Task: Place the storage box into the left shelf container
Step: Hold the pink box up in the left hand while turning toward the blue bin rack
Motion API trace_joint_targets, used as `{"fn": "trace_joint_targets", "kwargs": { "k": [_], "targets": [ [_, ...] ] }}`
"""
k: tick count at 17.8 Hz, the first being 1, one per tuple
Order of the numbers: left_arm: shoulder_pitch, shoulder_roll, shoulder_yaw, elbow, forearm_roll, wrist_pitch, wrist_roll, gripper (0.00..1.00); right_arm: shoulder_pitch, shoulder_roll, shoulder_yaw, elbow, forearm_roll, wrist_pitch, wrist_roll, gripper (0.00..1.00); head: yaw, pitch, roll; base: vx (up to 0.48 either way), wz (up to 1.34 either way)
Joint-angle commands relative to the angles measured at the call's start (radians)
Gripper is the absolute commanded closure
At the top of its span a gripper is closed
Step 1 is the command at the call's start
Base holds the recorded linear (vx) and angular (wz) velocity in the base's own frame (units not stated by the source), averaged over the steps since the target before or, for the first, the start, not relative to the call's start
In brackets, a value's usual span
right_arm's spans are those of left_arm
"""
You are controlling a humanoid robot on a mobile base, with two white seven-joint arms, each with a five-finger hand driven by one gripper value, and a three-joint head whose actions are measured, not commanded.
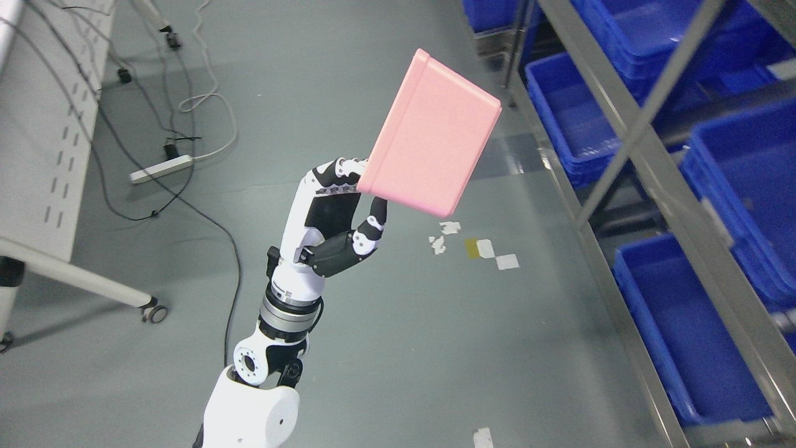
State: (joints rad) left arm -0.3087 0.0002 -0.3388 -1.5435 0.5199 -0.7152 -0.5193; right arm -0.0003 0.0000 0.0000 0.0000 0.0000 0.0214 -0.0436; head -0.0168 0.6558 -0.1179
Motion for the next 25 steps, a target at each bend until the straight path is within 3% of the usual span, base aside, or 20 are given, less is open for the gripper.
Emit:
{"fn": "trace_joint_targets", "kwargs": {
  "k": [1,14,18,25],
  "targets": [
    [0.071,0.017,0.014,-0.047,0.000,-0.024,-0.002,0.99,0.009,-0.017,-0.005,-0.017,0.002,0.000,0.001,0.00,0.0000,0.000,0.000,0.352,0.93],
    [0.180,0.017,0.004,-0.046,0.000,-0.049,-0.027,0.98,0.009,-0.017,-0.005,-0.017,0.002,0.000,0.001,0.00,0.0000,0.000,0.000,0.479,0.20],
    [0.249,0.017,-0.016,-0.044,0.000,-0.049,-0.132,0.98,0.009,-0.017,-0.005,-0.017,0.002,0.000,0.001,0.00,0.0000,0.000,0.000,0.523,0.15],
    [0.313,0.017,-0.026,-0.043,0.000,-0.049,-0.139,0.97,0.009,-0.017,-0.005,-0.017,0.002,0.000,0.001,0.00,0.0000,0.000,0.000,0.513,0.12]
  ]
}}
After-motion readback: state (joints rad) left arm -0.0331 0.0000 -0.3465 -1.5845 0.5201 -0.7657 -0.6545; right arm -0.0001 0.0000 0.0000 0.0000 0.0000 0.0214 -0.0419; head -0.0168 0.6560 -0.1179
